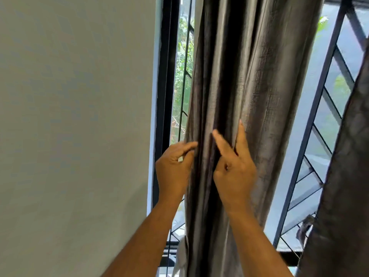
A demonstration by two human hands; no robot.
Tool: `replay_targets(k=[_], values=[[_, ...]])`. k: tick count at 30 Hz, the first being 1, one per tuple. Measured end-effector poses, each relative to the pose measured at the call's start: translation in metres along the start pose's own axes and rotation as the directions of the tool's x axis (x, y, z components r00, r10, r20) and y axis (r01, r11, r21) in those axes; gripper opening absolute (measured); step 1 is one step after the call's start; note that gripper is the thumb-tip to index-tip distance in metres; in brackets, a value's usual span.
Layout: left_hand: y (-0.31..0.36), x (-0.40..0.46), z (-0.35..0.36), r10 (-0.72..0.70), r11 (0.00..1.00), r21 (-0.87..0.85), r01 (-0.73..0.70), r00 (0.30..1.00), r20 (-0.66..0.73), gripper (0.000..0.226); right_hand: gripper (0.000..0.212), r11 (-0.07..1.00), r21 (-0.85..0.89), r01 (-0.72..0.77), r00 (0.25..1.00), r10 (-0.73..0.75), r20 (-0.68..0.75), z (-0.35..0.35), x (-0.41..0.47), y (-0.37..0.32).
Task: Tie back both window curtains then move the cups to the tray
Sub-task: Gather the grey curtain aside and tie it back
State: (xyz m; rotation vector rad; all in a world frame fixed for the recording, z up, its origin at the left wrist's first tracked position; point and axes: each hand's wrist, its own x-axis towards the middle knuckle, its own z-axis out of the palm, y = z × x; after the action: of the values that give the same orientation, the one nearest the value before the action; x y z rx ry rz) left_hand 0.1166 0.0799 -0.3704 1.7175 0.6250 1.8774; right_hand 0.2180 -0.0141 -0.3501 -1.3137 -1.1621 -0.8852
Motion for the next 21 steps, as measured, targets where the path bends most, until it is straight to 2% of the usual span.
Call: replay_targets(k=[2,4,5,7,8,10,13,15,16,18,19,21], values=[[-0.01,-0.009,-0.001,-0.074,0.994,0.081,0.072,0.997,0.023,0.032,0.056,0.992,-0.003,-0.124,0.986,0.124,0.108,0.01,-0.017,0.0],[-0.013,-0.018,0.0,-0.073,0.983,0.175,0.06,0.995,0.069,0.025,0.053,0.958,0.001,-0.286,0.941,0.28,0.189,0.017,-0.032,0.002],[-0.01,-0.023,0.001,-0.058,0.985,0.167,0.044,0.995,0.082,0.02,0.052,0.945,0.004,-0.328,0.921,0.319,0.223,0.018,-0.037,0.005],[-0.001,-0.028,0.002,-0.023,0.996,0.089,0.014,0.995,0.102,0.033,0.048,0.928,0.039,-0.37,0.899,0.348,0.266,0.018,-0.042,0.008],[0.001,-0.028,0.003,-0.004,0.995,0.099,-0.006,0.995,0.099,0.037,0.046,0.917,0.064,-0.394,0.89,0.363,0.276,0.015,-0.043,0.008],[0.001,-0.023,0.004,0.053,0.971,0.229,-0.066,0.997,0.06,0.029,0.045,0.905,0.083,-0.417,0.887,0.385,0.255,0.008,-0.044,0.009],[-0.003,-0.031,-0.014,0.133,0.933,0.344,-0.103,0.989,-0.066,0.022,0.045,0.896,0.047,-0.441,0.893,0.433,0.127,-0.011,-0.047,0.021],[-0.009,-0.051,-0.033,0.204,0.917,0.368,-0.152,0.973,-0.106,0.013,0.05,0.92,-0.011,-0.391,0.921,0.391,0.007,-0.025,-0.05,0.033],[-0.011,-0.06,-0.039,0.225,0.903,0.391,-0.178,0.972,-0.075,0.008,0.053,0.942,-0.096,-0.322,0.947,0.318,-0.052,-0.03,-0.052,0.038],[-0.016,-0.071,-0.04,0.221,0.884,0.424,-0.196,0.975,-0.009,0.011,0.052,0.939,-0.308,-0.154,0.984,0.119,-0.13,-0.036,-0.061,0.041],[-0.015,-0.072,-0.036,0.228,0.883,0.42,-0.21,0.974,0.006,0.011,0.047,0.933,-0.353,-0.072,0.991,0.027,-0.13,-0.035,-0.067,0.04],[-0.002,-0.074,-0.025,0.29,0.871,0.412,-0.27,0.957,0.014,0.004,0.033,0.949,-0.313,0.031,0.995,-0.059,-0.079,-0.03,-0.077,0.034]])
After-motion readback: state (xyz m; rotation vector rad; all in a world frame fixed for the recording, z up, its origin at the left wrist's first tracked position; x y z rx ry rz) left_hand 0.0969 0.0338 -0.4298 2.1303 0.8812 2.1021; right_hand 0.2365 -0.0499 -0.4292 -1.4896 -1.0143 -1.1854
